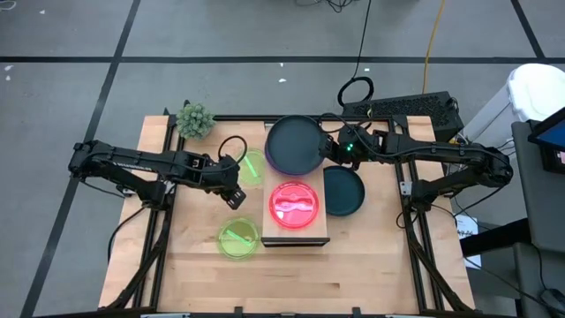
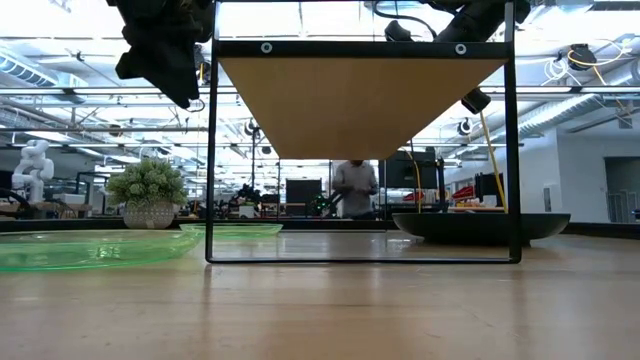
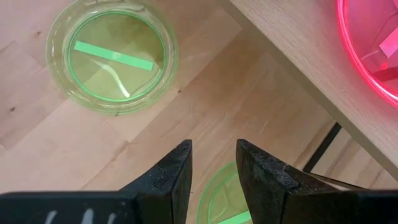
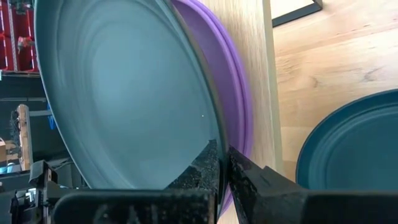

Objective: Place and stack plates onto a shelf
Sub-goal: Stack the bottom dark green plate on top of the purple plate on the shelf

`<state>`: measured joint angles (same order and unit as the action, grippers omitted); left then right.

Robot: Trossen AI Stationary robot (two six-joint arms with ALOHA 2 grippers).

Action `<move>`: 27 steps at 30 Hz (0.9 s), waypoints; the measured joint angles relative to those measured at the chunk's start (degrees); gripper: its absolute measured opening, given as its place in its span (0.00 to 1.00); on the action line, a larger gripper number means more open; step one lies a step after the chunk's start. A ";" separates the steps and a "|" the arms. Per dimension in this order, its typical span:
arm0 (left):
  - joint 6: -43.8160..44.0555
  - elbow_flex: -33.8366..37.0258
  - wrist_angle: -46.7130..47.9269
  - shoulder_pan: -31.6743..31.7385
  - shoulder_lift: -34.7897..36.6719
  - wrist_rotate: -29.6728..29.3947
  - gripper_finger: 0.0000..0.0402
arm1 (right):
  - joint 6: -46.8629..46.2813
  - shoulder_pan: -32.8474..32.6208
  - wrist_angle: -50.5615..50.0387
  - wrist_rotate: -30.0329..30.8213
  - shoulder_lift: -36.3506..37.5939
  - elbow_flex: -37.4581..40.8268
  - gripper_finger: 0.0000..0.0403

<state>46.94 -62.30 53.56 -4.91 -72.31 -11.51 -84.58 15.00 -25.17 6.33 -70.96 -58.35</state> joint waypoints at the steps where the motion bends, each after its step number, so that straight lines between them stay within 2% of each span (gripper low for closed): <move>1: 0.00 0.00 0.00 0.00 0.02 0.00 0.32 | 0.01 0.00 0.00 0.05 0.00 0.00 0.02; 8: -0.09 0.00 0.00 0.00 0.02 -0.02 0.32 | 0.29 0.00 0.04 0.10 0.00 0.00 0.04; 20: 0.05 0.00 0.16 0.00 0.02 -0.02 0.32 | 1.28 0.00 0.83 1.31 0.09 0.00 0.36; 27: 0.83 0.00 1.12 -0.25 0.00 -0.02 0.32 | 1.49 0.01 0.71 2.92 2.34 0.00 0.42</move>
<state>47.77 -62.30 54.68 -5.15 -72.31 -11.53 -83.08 15.01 -24.46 9.25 -68.61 -58.35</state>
